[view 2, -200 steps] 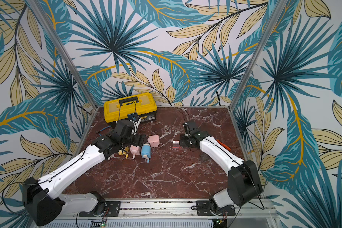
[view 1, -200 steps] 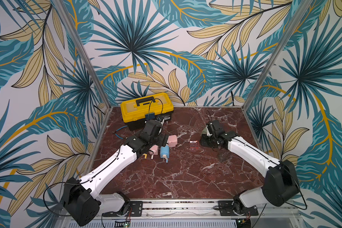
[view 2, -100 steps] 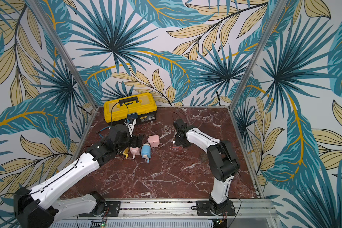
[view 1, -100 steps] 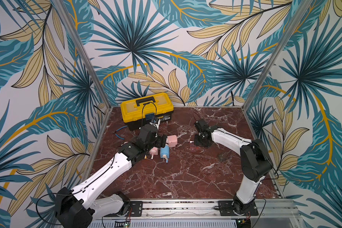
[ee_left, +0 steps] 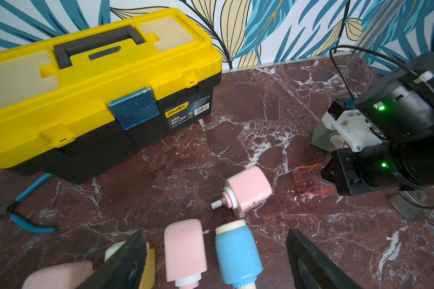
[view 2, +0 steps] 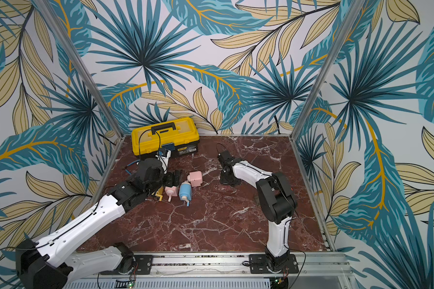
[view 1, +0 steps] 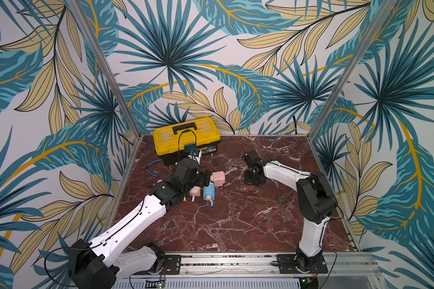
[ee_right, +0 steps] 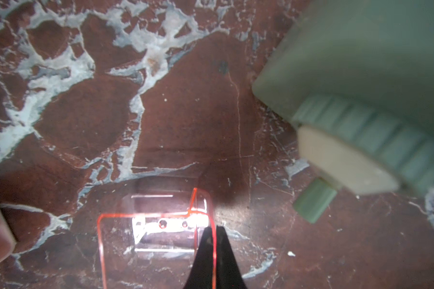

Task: Put the tray back into the pencil sharpener
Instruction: Pick up the container from the center of the board, then place the container at the center of the board.

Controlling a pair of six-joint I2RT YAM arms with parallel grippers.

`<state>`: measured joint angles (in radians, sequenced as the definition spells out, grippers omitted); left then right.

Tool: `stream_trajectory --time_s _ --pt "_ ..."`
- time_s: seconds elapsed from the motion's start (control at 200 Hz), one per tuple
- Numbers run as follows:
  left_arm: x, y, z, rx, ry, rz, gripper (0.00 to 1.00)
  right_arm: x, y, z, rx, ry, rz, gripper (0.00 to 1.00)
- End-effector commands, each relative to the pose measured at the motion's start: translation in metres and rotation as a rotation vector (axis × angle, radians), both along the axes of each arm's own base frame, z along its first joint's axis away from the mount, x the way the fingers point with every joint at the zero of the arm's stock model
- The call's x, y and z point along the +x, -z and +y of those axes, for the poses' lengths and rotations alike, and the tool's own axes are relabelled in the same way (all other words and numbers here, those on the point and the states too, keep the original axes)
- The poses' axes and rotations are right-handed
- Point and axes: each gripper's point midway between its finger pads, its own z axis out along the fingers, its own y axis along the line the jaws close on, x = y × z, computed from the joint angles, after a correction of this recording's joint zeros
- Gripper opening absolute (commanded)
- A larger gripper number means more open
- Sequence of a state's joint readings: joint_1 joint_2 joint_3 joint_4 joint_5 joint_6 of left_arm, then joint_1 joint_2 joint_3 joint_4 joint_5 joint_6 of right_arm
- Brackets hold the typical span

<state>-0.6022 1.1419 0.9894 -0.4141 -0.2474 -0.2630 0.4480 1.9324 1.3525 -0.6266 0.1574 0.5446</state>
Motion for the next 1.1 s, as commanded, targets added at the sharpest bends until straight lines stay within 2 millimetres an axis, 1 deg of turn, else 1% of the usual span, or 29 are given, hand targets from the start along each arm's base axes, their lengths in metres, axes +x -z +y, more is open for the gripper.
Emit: stream_trajectory --time_s 0.0,0.145,0.24,0.305,0.431,0.536,0.666,0.811,0.921,1.092 --pt "-0.002 -0.009 0.005 -0.023 -0.018 -0.034 0.89 -0.003 0.004 -0.002 -0.026 -0.007 0.018 0.03" --pt "-0.005 -0.009 0.008 -0.018 -0.019 -0.04 0.89 -0.004 -0.002 -0.002 -0.025 -0.013 0.013 0.01" --pt "-0.005 -0.011 0.008 -0.015 -0.015 -0.047 0.89 -0.007 -0.013 -0.003 -0.023 -0.023 0.001 0.0" --pt "-0.005 -0.012 0.009 -0.009 -0.012 -0.052 0.89 -0.013 -0.02 -0.006 -0.024 -0.029 -0.002 0.0" --pt "-0.005 -0.013 0.009 0.006 -0.002 -0.06 0.89 -0.037 -0.031 -0.014 -0.024 -0.034 0.002 0.0" --pt "-0.005 -0.012 0.008 0.014 0.005 -0.065 0.89 -0.067 -0.033 -0.022 -0.026 -0.034 0.018 0.0" --pt "-0.005 -0.008 0.007 0.009 0.007 -0.062 0.89 -0.106 -0.029 -0.028 -0.054 -0.052 0.043 0.0" --pt "-0.005 -0.001 0.006 -0.003 0.004 -0.045 0.88 -0.134 -0.028 -0.03 -0.077 -0.072 0.053 0.0" --pt "-0.006 0.001 0.008 -0.008 -0.005 -0.042 0.88 -0.147 -0.022 -0.029 -0.088 -0.092 0.055 0.0" --pt "-0.003 0.004 0.015 0.025 -0.038 -0.051 0.88 -0.158 -0.002 -0.028 -0.059 -0.095 0.08 0.0"
